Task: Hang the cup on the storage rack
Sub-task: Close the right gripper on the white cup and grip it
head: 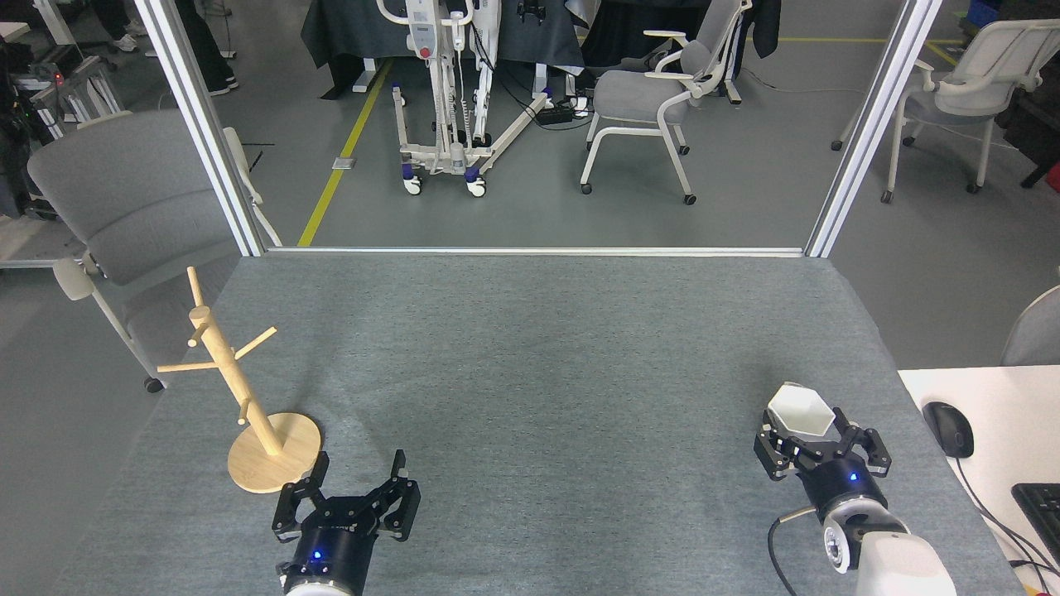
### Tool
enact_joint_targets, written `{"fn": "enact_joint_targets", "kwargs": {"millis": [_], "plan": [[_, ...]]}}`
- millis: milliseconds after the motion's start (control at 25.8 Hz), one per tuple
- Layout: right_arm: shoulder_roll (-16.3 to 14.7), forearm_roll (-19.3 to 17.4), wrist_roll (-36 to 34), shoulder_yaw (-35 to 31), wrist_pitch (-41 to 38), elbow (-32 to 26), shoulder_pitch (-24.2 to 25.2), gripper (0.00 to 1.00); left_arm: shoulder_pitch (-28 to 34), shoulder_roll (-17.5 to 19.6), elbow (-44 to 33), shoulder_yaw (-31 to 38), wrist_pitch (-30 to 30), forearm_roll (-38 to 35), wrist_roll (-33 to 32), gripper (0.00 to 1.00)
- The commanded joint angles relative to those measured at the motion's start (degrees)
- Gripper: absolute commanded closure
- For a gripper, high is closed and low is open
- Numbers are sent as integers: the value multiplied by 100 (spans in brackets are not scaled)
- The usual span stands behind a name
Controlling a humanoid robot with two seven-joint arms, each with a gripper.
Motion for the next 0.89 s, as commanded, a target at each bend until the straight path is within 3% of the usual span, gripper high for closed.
{"fn": "enact_joint_targets", "kwargs": {"millis": [0, 349, 543, 776, 853], "plan": [[10, 8, -15, 122, 13, 147, -142, 0, 0, 0, -1, 0, -2, 0, 2, 1], [36, -1, -261, 456, 434, 630, -467, 4, 0, 0, -10, 0, 7, 0, 2, 1], [36, -1, -261, 456, 382, 639, -467, 14, 0, 0, -1, 0, 7, 0, 2, 1], [63, 17, -261, 456, 373, 657, -423, 14, 0, -9, -1, -9, 7, 0, 2, 1], [63, 17, -261, 456, 355, 657, -414, 21, 0, -9, -1, 0, 7, 0, 2, 1]]}}
